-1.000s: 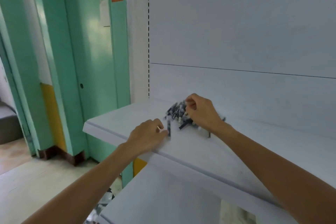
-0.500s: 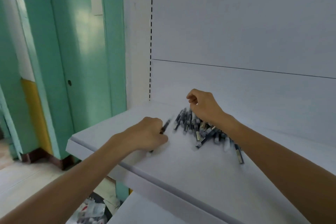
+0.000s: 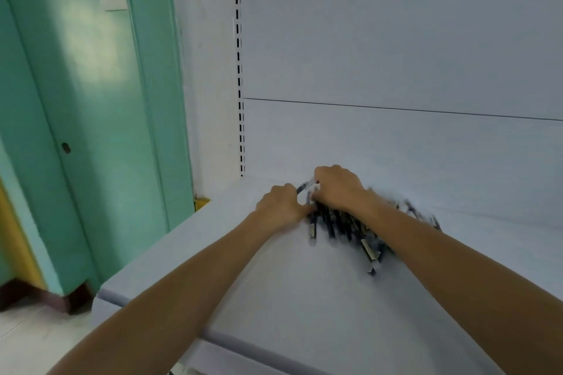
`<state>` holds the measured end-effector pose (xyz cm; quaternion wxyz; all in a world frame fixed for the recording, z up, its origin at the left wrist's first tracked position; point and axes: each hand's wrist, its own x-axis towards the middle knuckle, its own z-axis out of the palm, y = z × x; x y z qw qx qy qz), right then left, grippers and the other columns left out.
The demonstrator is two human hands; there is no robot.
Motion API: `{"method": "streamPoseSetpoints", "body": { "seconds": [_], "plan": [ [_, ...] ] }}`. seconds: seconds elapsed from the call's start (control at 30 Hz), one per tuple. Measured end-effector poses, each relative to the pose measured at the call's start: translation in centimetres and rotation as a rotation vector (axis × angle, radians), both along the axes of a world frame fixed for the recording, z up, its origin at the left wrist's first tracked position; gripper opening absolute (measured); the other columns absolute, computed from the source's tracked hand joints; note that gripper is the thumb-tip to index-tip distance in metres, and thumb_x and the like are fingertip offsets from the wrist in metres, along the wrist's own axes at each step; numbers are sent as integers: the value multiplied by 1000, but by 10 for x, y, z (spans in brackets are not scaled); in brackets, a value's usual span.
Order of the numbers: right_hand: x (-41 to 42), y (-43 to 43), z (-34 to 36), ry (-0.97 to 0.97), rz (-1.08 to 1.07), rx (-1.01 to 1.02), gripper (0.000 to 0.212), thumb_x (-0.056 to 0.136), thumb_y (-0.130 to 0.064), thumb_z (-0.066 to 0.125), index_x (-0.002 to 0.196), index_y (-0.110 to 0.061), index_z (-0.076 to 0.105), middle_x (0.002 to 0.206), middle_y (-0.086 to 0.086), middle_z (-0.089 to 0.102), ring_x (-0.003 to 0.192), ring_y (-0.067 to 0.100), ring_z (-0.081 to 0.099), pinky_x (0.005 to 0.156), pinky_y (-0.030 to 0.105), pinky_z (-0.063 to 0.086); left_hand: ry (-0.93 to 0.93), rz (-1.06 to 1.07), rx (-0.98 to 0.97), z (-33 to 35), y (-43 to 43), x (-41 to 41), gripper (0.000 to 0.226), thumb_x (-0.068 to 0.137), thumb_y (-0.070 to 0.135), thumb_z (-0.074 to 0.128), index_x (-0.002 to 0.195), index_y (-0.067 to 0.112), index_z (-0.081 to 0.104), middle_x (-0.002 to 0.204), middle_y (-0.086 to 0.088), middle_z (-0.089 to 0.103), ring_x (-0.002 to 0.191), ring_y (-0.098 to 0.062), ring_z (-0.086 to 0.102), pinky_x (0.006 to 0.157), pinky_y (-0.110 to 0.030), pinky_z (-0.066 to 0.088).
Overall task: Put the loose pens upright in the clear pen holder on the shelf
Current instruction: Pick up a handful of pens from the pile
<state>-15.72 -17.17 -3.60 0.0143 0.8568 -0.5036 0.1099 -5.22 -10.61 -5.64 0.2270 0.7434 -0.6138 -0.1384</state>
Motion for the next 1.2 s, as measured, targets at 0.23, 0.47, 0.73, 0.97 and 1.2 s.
{"method": "streamPoseSetpoints", "body": {
  "seconds": [0.23, 0.47, 0.73, 0.97, 1.2],
  "plan": [
    [14, 3, 2, 0, -94, 68, 18, 81, -25, 62, 87, -10, 55, 80, 2, 56, 73, 20, 55, 62, 28, 44, -11, -95, 150, 10, -15, 9, 28, 86, 15, 59, 61, 13, 45, 62, -1, 50, 53, -12, 50, 45, -17, 42],
    [22, 7, 6, -299, -129, 31, 37, 80, -9, 53, 56, -15, 25, 54, 0, 30, 47, 15, 27, 45, 24, 21, -388, -2, 167, 2, 8, 30, 29, 89, 12, 44, 116, 6, 52, 115, -7, 56, 106, -27, 57, 81, -31, 43],
    [-9, 59, 30, -727, -41, 220, 8, 84, -15, 54, 80, -10, 60, 69, 1, 62, 57, 12, 54, 56, 19, 44, 84, -152, 189, 19, 48, 61, 18, 92, 10, 33, 84, 12, 49, 84, -5, 52, 75, -20, 50, 59, -25, 38],
    [-93, 103, 38, -903, -211, -25, 6, 87, -17, 61, 84, -12, 59, 79, 6, 69, 72, 22, 66, 64, 29, 57, 185, -500, -95, 41, 71, -10, 28, 93, 31, 51, 73, 12, 44, 61, 1, 45, 51, -12, 44, 49, -22, 35],
    [-228, 156, 29, -983, -402, -209, 16, 85, -8, 64, 99, -7, 58, 89, 8, 65, 71, 19, 63, 52, 19, 55, 57, -761, -172, 35, 81, -143, 29, 98, 33, 40, 76, 15, 49, 69, -2, 52, 63, -16, 47, 55, -25, 32]
  ]
}}
